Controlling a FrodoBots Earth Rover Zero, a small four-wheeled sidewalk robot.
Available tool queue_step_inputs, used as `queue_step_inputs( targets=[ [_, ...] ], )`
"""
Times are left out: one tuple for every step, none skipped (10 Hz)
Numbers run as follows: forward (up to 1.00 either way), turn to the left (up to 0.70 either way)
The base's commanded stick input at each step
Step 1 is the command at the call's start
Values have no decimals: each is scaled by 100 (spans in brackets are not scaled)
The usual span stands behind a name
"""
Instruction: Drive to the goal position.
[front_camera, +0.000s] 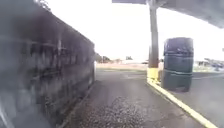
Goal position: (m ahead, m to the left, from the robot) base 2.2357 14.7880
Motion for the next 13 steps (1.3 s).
queue_step_inputs(
  targets=[
    [85, 0],
    [85, 0],
    [85, 0],
    [85, -5],
    [85, -21],
    [85, -26],
    [85, -8],
    [85, 0],
    [85, 0],
    [85, 0],
    [85, 0],
    [85, 0],
    [85, 0]
  ],
)
